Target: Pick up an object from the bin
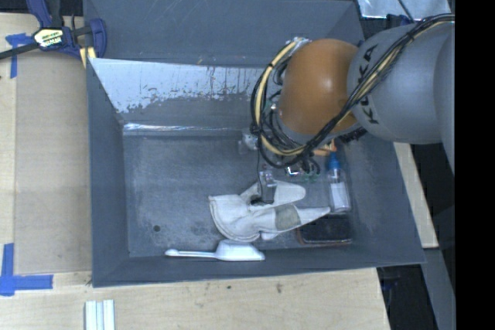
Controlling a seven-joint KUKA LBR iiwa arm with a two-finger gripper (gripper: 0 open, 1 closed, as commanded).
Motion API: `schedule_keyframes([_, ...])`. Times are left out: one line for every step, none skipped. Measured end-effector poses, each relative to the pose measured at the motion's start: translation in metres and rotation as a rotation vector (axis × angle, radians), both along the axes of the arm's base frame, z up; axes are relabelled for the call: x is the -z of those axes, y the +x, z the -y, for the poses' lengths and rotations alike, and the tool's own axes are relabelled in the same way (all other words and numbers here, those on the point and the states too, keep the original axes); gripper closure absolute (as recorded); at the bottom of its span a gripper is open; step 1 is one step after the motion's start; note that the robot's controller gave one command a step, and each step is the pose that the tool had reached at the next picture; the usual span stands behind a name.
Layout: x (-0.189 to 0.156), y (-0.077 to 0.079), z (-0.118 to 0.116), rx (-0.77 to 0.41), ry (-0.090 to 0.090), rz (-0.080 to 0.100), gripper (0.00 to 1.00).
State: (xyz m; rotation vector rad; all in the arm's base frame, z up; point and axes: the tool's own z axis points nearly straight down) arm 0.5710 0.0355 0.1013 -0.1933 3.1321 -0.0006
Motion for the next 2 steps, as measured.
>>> schedule_keyframes([0.008,-0.001,0.001,-0.008,0.001,0.001,0.00])
schedule_keyframes([0.017,-0.018,0.021,-0.137,-0.001,-0.002,0.00])
